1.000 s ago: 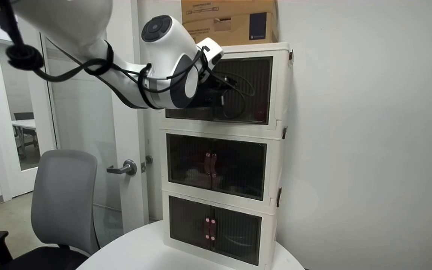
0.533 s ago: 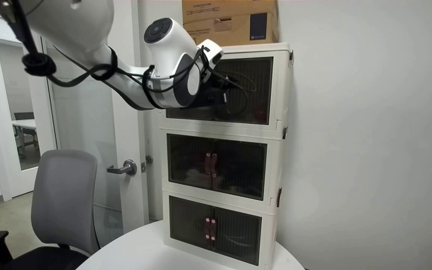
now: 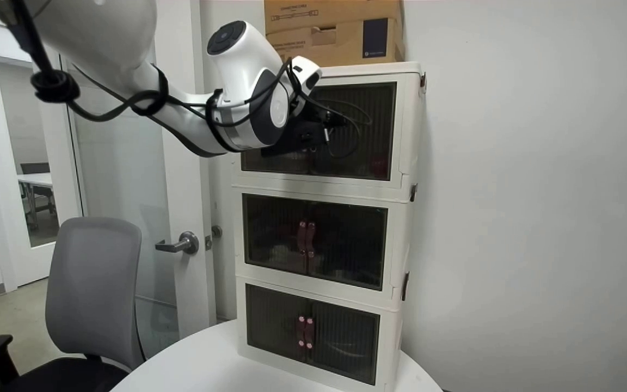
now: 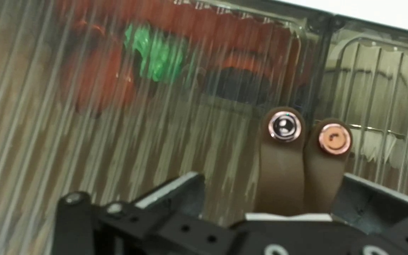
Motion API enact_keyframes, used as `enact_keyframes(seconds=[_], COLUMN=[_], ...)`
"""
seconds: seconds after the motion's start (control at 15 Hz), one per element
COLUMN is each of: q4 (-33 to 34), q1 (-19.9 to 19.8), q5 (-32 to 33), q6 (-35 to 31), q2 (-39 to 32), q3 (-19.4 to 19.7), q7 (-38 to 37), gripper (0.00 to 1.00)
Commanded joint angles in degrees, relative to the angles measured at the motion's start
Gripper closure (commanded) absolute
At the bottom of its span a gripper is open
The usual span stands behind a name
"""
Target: Close the topmost compartment doors
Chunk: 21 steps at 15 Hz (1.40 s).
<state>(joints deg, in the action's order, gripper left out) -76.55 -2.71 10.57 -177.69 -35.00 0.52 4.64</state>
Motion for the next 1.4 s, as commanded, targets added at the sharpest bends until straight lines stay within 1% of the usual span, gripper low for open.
enact_keyframes(seconds=[0.0, 0.07, 0.13, 0.2, 0.33, 0.6, 0.73, 0.8, 0.87, 0.93, 1.07, 1.27, 1.33], q4=[5.1, 3.7, 1.3, 0.0, 0.0, 0.0, -3.2, -5.3, -7.0, -8.8, -12.5, -17.0, -18.2], q1=[2.2, 2.1, 1.2, 1.4, 1.4, 1.4, 0.6, -0.2, -2.1, -3.1, -6.4, -10.0, -10.7], q5=[0.3, 0.1, -1.4, -1.1, -1.2, -1.2, -1.8, -2.5, -2.9, -3.7, -5.7, -8.8, -9.6], q6=[2.8, 3.6, 4.8, 2.7, 4.0, 4.1, 4.6, 5.2, 5.8, 6.5, 8.4, 12.1, 13.0], q2=[-3.3, -1.9, 0.3, 0.8, 1.2, 1.2, 3.7, 5.4, 6.7, 8.1, 10.9, 14.7, 15.9], q3=[2.9, 2.8, 1.5, 1.7, 1.6, 1.6, 0.4, -0.9, -3.7, -5.2, -9.8, -13.7, -14.3], q7=[-1.4, -1.5, 0.2, 0.3, 0.3, 0.3, 0.8, 1.2, 2.1, 2.7, 4.8, 6.8, 6.9], gripper=[0.0, 0.0, 0.0, 0.0, 0.0, 0.0, 0.0, 0.0, 0.0, 0.0, 0.0, 0.0, 0.0])
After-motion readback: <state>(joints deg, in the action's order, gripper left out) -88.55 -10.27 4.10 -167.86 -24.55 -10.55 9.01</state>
